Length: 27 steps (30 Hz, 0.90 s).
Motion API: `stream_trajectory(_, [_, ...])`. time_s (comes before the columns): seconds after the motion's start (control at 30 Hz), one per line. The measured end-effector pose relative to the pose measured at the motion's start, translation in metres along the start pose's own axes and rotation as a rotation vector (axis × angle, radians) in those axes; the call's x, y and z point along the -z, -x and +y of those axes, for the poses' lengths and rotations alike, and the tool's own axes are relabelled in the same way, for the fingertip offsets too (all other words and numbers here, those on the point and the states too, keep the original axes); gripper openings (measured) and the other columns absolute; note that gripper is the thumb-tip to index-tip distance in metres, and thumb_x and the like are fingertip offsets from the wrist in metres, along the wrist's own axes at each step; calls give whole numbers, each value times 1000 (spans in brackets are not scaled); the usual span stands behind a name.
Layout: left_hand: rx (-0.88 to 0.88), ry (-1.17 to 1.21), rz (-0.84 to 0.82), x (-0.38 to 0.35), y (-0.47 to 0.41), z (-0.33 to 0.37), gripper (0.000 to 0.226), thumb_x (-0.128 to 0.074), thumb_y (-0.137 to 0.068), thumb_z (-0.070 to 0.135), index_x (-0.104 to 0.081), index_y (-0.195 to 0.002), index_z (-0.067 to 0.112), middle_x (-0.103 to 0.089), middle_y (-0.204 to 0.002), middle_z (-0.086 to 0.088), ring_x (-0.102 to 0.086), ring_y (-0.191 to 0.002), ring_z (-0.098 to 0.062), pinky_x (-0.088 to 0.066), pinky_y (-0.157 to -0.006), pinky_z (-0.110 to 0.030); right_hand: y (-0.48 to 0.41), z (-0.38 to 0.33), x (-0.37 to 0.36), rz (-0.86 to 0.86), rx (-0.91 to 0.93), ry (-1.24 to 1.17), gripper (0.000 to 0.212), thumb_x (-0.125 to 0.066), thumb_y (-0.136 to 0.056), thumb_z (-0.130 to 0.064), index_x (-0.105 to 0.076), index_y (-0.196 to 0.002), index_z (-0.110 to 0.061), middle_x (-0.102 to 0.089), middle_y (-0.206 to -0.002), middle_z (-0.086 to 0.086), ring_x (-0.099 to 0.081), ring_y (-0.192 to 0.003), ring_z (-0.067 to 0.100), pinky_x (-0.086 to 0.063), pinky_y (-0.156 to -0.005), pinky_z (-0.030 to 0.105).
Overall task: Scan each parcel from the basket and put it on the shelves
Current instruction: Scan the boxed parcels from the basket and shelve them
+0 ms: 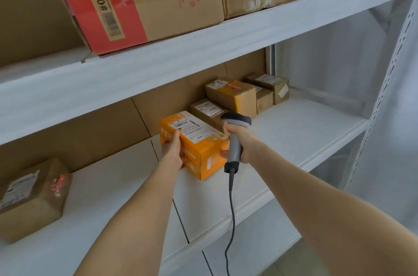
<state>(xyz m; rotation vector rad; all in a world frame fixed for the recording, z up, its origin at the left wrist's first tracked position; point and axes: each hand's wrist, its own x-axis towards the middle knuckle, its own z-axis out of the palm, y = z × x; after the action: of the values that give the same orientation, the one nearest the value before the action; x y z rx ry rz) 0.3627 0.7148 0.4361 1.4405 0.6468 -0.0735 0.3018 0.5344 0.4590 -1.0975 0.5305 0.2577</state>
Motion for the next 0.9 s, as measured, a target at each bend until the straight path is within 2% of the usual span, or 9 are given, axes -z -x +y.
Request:
stream_trajectory(0.1, [8,-4,-11,1,-29,1,52,-66,-78,55,-52,-117,24,-64,-104,-6,-59,-96,-29,-46,-90,-50,-23,4,-17,14,-5,30,65,-77,-81,-38,-42,-131,-15,-50,-130,16,-55,-115,40,-57,-66,44])
stream_trajectory(0.23, [8,23,-118,-3,-60,3,58,-68,-82,47,-48,-132,27,-64,-121,-8,-61,-101,-30,-47,-92,-51,-48,5,-34,11,-17,51,57,-77,-81,-37,-41,-120,-16,-50,-128,14,-58,-113,40,-58,-67,41])
stream_trajectory(0.37, [10,58,-249,-6,-73,8,56,-68,-85,40,-45,-136,33,-65,-106,-6,-63,-88,-25,-50,-76,-42,-66,0,-50,17,8,29,55,-78,-80,-37,-44,-119,-17,-54,-115,11,-58,-110,36,-58,-65,39])
stream_trajectory(0.5, [-21,6,-271,-9,-87,14,69,-70,-84,36,-34,-142,37,-59,-128,-8,-60,-102,-30,-49,-86,-48,-80,-1,-61,26,57,-8,53,-77,-81,-35,-46,-119,-19,-54,-100,6,-56,-105,32,-58,-83,42])
stream_trajectory(0.57, [-74,-34,-289,-8,-91,18,72,-73,-82,32,-32,-141,38,-56,-133,-8,-58,-104,-30,-47,-90,-52,-84,-1,-65,26,71,-29,52,-77,-81,-35,-45,-118,-19,-54,-100,6,-57,-106,32,-57,-82,42])
stream_trajectory(0.63, [-184,-154,-303,-8,-95,23,85,-78,-77,29,-27,-144,38,-51,-139,-7,-54,-116,-31,-45,-95,-56,-87,0,-67,13,75,-41,51,-77,-81,-34,-45,-117,-18,-54,-101,7,-57,-106,31,-57,-79,40])
stream_trajectory(0.73, [-360,-560,-289,-11,-99,29,112,-84,-70,34,-8,-152,36,-30,-151,-8,-35,-136,-33,-38,-103,-55,-91,0,-70,0,74,-29,50,-76,-82,-36,-46,-118,-18,-56,-109,8,-57,-106,29,-56,-86,42])
stream_trajectory(0.83, [-467,-945,-299,-14,-105,28,110,-82,-70,42,-10,-153,30,-10,-154,-9,-22,-141,-33,-33,-109,-47,-93,0,-73,-3,76,-37,51,-75,-84,-35,-47,-122,-17,-56,-113,9,-57,-104,28,-55,-86,43])
stream_trajectory(0.9, [-534,-1062,-255,-15,-110,26,104,-80,-72,42,-17,-152,25,-8,-153,-12,-23,-141,-34,-32,-110,-43,-93,-1,-71,21,79,-35,53,-75,-83,-35,-46,-125,-16,-56,-116,10,-56,-104,29,-55,-85,43])
